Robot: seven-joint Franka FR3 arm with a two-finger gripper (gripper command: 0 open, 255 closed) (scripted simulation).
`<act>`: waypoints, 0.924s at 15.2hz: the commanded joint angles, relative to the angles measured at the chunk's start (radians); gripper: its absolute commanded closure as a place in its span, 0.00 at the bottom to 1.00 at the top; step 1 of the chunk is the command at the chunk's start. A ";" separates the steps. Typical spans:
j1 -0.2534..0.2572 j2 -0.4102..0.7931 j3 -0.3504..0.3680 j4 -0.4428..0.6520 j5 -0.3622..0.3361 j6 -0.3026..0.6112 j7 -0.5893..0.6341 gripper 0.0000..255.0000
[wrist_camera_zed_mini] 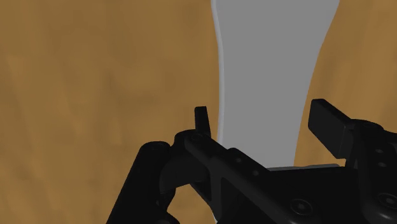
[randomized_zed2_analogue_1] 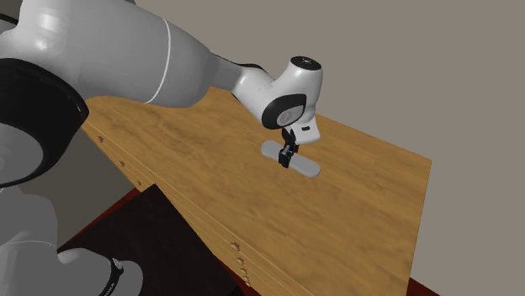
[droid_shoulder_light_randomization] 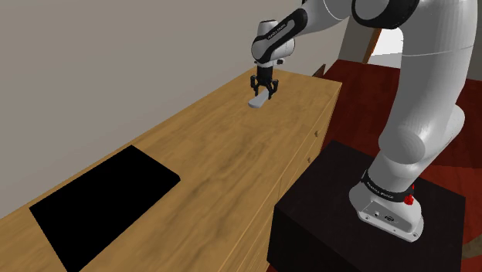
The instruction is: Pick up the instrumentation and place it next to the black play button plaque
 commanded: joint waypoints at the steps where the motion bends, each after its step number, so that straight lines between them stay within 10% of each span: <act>1: 0.000 0.000 0.000 0.000 0.000 0.000 0.000 1.00; 14: -0.001 -0.067 0.001 0.060 0.002 -0.127 0.000 1.00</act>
